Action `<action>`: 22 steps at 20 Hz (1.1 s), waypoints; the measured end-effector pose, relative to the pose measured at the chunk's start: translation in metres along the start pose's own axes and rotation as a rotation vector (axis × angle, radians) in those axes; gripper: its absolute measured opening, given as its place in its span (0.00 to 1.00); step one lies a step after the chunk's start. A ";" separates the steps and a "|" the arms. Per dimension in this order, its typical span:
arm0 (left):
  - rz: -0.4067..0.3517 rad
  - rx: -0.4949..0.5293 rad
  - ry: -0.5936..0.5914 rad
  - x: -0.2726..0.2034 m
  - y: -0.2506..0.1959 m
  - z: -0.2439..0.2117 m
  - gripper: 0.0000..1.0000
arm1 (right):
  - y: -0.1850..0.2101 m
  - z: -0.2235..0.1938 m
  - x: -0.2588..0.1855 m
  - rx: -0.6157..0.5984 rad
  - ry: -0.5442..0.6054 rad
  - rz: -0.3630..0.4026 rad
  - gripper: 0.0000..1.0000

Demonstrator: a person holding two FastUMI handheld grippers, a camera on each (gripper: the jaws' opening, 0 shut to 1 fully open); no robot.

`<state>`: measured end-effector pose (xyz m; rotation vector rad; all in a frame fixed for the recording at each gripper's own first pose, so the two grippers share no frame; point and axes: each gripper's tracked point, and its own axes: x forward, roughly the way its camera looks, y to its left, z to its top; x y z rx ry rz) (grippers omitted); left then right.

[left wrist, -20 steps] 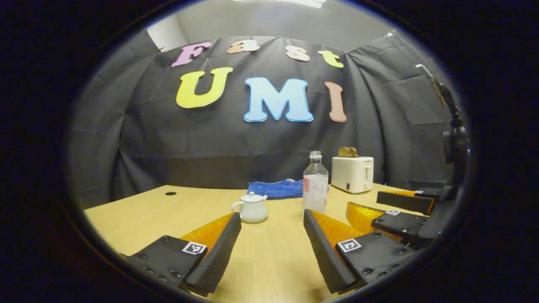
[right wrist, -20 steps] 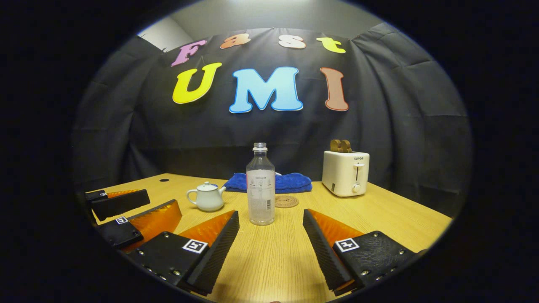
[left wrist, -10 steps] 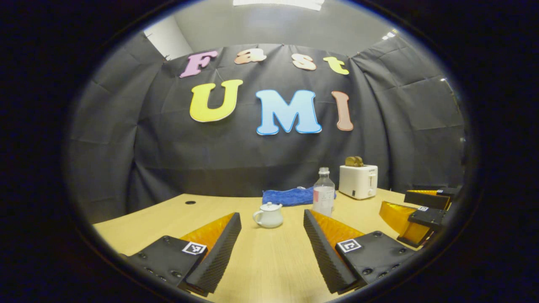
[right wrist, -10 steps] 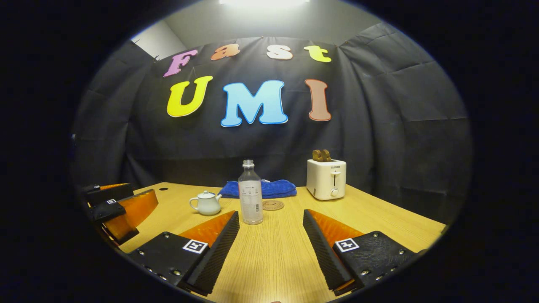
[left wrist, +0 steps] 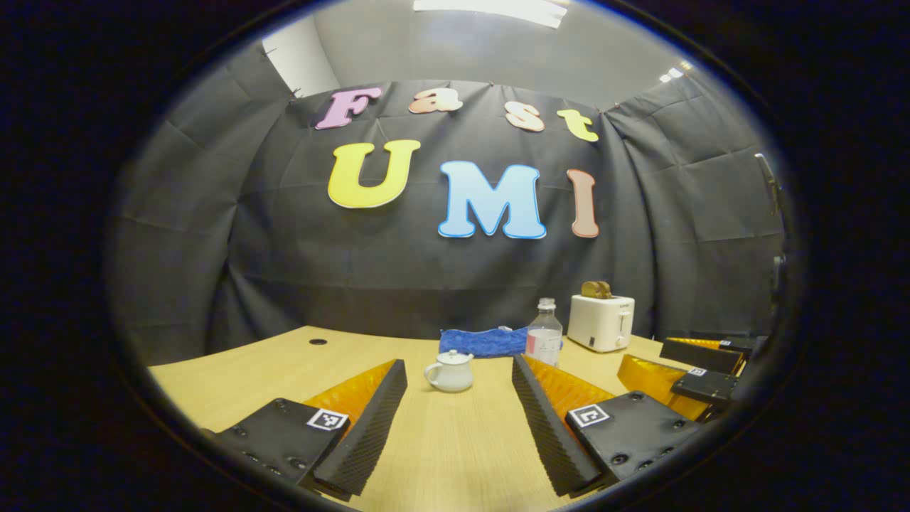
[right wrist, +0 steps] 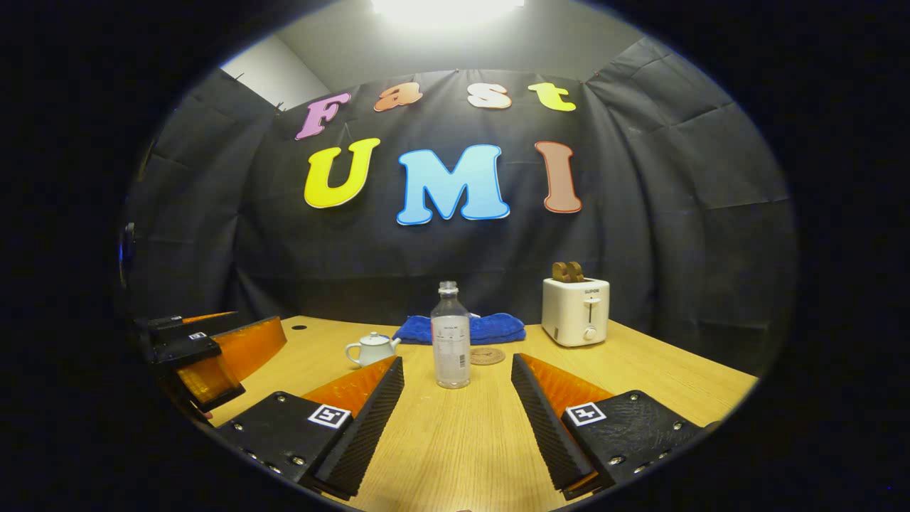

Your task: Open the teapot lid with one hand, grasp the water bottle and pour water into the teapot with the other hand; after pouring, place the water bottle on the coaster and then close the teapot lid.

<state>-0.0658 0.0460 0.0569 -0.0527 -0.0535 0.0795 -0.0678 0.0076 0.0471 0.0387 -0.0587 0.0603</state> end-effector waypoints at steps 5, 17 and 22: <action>-0.022 -0.011 0.018 0.037 0.004 -0.003 1.00 | -0.003 0.006 0.030 -0.012 -0.003 -0.005 0.94; -0.135 0.020 0.052 0.130 -0.006 -0.015 1.00 | 0.003 0.009 0.108 -0.030 0.030 -0.012 0.94; -0.151 0.022 0.065 0.168 0.000 -0.016 1.00 | 0.001 0.006 0.140 -0.064 0.051 -0.046 0.94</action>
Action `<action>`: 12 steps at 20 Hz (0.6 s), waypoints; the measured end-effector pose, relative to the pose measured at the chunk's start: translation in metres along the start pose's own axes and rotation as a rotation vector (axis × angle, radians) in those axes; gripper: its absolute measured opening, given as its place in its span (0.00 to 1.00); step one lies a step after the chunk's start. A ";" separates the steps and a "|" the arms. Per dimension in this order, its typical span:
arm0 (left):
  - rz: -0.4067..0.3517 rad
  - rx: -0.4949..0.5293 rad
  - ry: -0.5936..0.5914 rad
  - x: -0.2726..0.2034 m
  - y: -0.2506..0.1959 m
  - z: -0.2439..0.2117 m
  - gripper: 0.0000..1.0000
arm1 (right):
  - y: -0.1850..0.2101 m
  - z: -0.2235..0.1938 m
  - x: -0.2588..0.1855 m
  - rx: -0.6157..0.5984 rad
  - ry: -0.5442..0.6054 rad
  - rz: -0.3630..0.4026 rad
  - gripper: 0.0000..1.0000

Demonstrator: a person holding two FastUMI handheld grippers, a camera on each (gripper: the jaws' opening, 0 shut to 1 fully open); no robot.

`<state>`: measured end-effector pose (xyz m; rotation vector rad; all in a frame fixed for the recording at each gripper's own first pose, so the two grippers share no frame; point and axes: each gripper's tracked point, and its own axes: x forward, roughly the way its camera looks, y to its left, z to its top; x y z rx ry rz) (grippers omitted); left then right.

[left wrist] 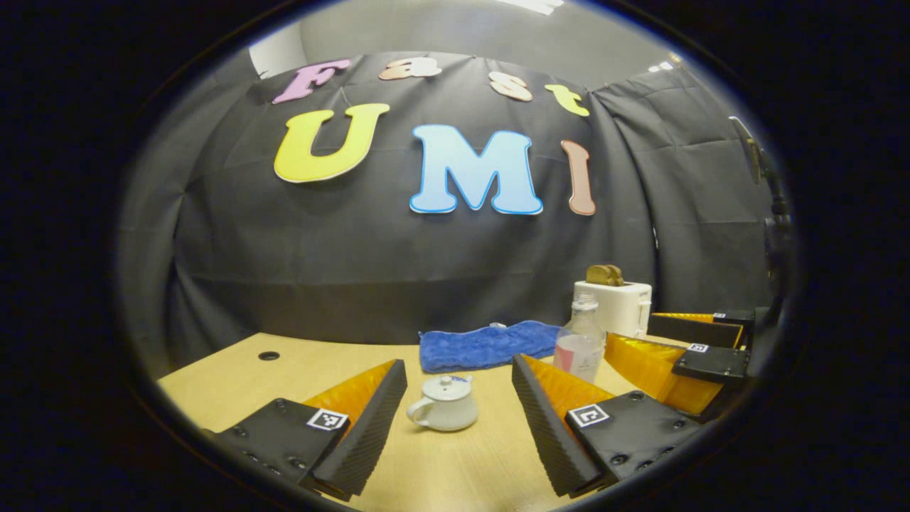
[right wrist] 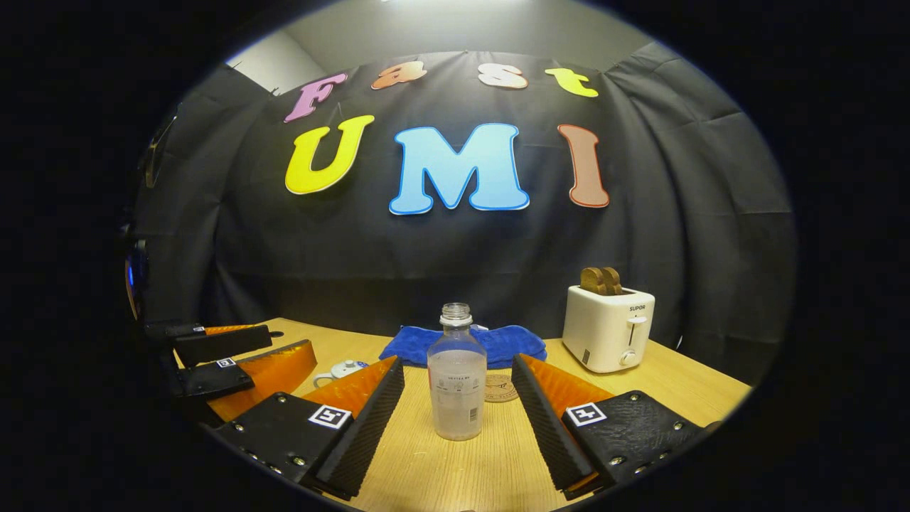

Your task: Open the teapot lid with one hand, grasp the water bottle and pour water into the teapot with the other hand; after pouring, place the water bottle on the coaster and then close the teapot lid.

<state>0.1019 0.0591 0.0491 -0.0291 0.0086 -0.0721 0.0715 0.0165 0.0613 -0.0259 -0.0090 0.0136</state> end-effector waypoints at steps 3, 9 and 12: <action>-0.003 0.004 0.003 0.022 0.006 0.002 0.99 | -0.007 -0.002 0.019 -0.019 0.006 -0.039 0.94; -0.037 -0.013 0.015 0.069 0.008 -0.009 0.99 | -0.008 -0.017 0.043 0.026 0.034 -0.046 0.94; -0.057 0.002 0.035 0.090 0.006 -0.027 0.99 | -0.004 -0.033 0.050 0.031 0.064 -0.035 0.94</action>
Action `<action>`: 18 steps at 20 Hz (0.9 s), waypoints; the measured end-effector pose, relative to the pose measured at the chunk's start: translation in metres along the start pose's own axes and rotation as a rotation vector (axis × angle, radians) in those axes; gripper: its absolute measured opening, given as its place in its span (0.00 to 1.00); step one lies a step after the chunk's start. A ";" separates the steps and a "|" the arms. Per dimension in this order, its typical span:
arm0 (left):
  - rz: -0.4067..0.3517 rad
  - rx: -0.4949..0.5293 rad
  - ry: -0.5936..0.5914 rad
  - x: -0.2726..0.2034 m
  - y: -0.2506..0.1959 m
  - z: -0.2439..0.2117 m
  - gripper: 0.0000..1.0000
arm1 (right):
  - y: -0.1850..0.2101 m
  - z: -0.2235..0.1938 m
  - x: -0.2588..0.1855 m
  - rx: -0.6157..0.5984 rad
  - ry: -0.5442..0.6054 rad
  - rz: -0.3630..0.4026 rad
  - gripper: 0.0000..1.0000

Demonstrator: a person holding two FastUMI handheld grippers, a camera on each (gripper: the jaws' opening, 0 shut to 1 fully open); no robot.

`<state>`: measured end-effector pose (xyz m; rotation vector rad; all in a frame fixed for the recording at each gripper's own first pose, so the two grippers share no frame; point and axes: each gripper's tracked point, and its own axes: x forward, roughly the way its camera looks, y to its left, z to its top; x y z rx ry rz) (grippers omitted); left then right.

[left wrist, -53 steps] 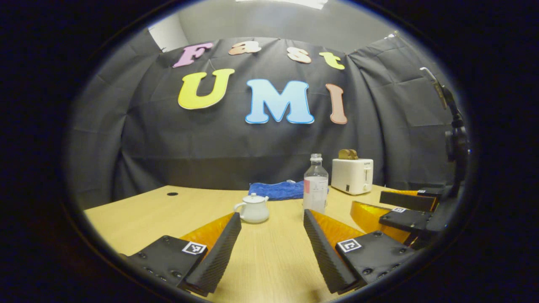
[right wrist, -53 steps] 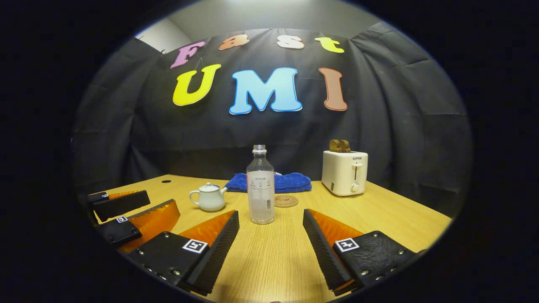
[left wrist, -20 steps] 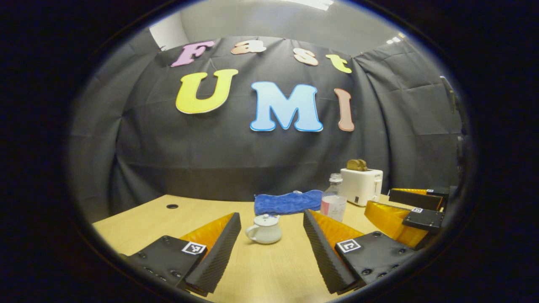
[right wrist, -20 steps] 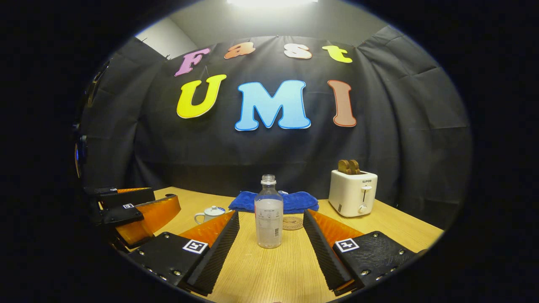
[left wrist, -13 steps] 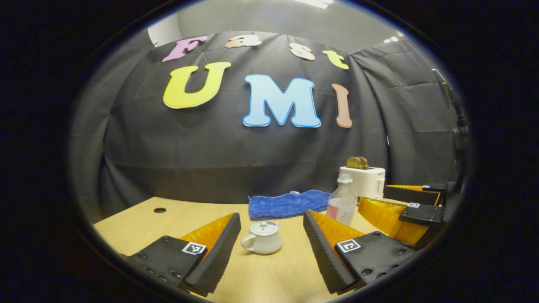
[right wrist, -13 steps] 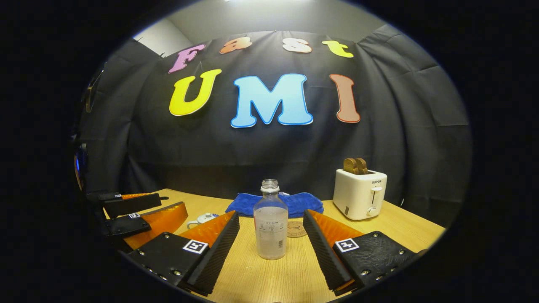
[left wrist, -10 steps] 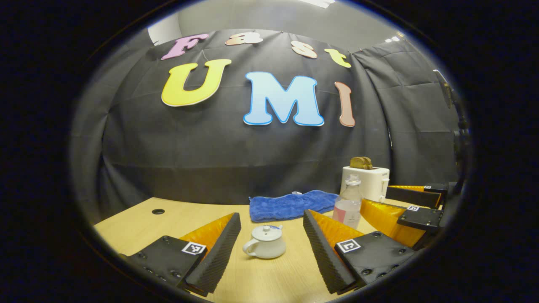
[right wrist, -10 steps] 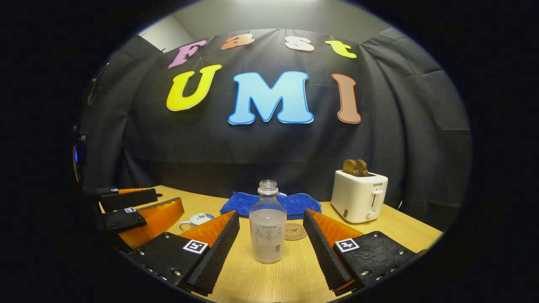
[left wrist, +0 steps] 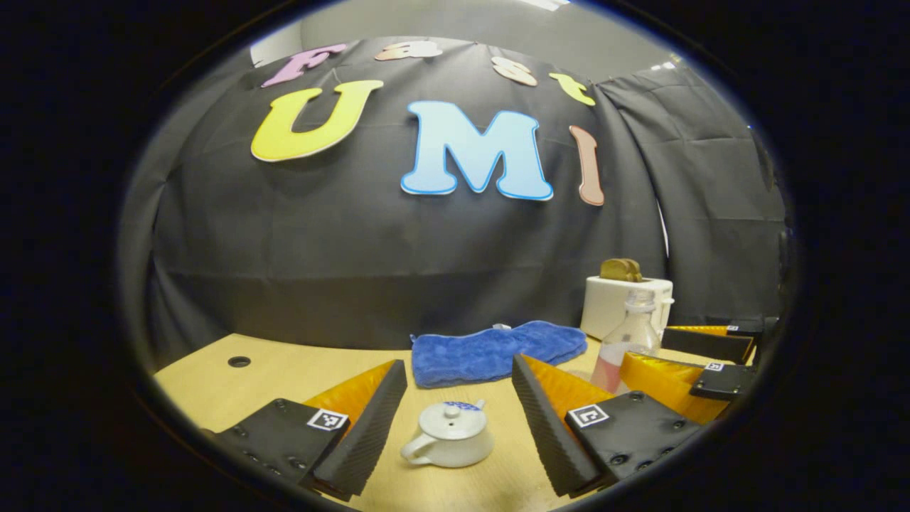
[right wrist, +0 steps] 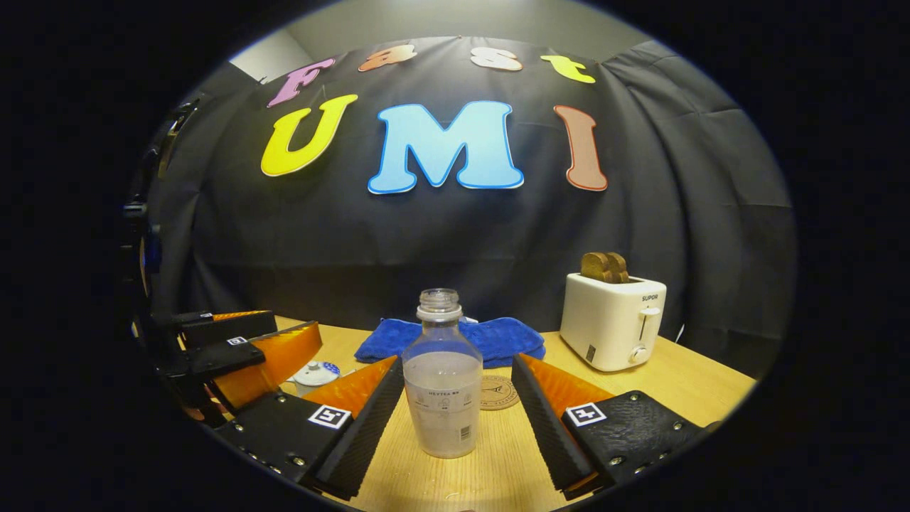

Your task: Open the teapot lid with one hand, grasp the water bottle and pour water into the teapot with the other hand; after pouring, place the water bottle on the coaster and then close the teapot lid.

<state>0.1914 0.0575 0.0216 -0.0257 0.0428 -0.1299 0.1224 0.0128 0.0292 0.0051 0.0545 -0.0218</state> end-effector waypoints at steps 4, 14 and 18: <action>-0.023 -0.005 0.034 0.011 0.000 -0.018 0.98 | 0.005 -0.014 0.005 -0.006 0.027 0.009 0.94; -0.055 -0.008 0.075 0.026 -0.005 -0.043 0.86 | 0.006 -0.031 0.009 -0.016 0.067 0.015 0.94; -0.053 0.010 0.057 0.029 -0.006 -0.038 0.70 | 0.002 -0.037 0.012 0.000 0.087 0.005 0.95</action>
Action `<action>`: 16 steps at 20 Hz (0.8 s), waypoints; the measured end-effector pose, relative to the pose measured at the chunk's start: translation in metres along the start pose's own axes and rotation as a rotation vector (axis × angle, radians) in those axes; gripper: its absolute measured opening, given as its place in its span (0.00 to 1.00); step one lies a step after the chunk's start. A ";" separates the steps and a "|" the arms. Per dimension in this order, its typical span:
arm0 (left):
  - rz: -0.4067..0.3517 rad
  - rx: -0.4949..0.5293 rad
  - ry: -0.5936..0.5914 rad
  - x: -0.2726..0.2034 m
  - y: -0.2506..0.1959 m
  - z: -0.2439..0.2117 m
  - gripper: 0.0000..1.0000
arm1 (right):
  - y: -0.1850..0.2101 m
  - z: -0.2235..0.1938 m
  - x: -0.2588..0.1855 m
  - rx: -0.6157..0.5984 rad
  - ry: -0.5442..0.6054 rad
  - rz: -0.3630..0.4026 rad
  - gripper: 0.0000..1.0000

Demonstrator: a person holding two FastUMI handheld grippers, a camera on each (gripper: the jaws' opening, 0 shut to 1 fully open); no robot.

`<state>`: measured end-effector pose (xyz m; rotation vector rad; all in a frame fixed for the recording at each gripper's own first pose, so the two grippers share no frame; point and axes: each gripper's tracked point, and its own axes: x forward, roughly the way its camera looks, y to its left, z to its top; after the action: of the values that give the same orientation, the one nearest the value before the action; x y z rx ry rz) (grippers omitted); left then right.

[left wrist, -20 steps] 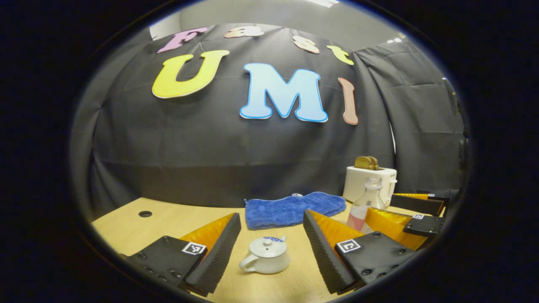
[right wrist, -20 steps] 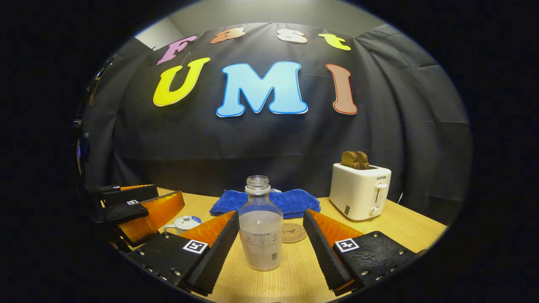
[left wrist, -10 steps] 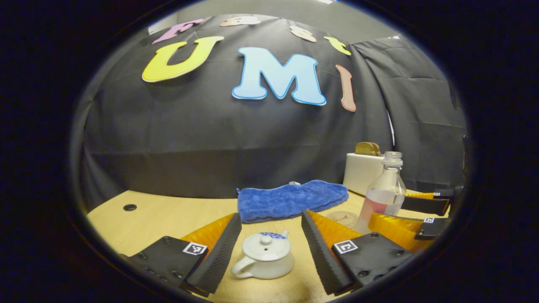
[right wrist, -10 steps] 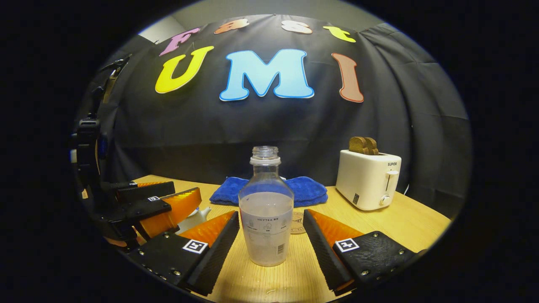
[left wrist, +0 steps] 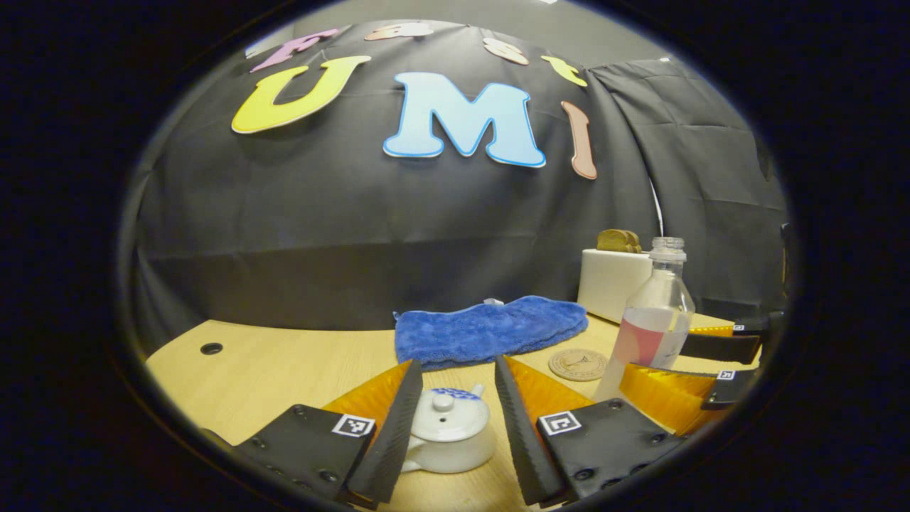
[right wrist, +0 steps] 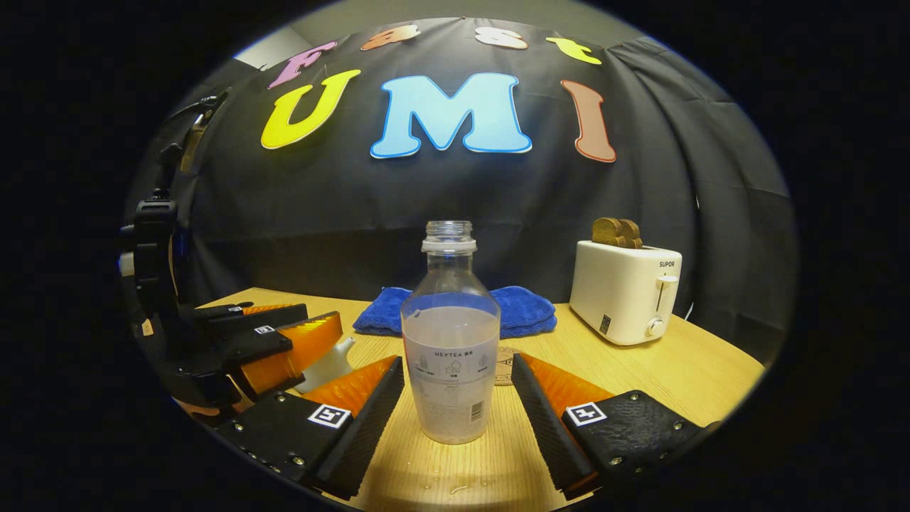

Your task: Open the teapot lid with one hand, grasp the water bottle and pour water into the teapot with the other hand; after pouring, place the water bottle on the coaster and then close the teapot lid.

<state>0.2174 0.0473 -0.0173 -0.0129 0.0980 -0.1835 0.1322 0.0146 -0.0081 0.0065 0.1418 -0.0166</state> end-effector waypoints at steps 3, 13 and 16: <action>0.025 0.017 0.017 0.002 0.003 -0.006 0.59 | -0.001 -0.003 0.004 0.027 0.012 0.006 0.94; 0.036 0.013 0.016 0.001 0.010 -0.008 0.19 | 0.001 -0.008 0.009 0.047 0.037 0.014 0.85; 0.046 0.019 0.024 0.001 0.009 -0.008 0.19 | 0.001 -0.010 0.010 0.052 0.046 0.013 0.85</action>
<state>0.2192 0.0559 -0.0256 0.0100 0.1200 -0.1387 0.1405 0.0152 -0.0197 0.0597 0.1877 -0.0068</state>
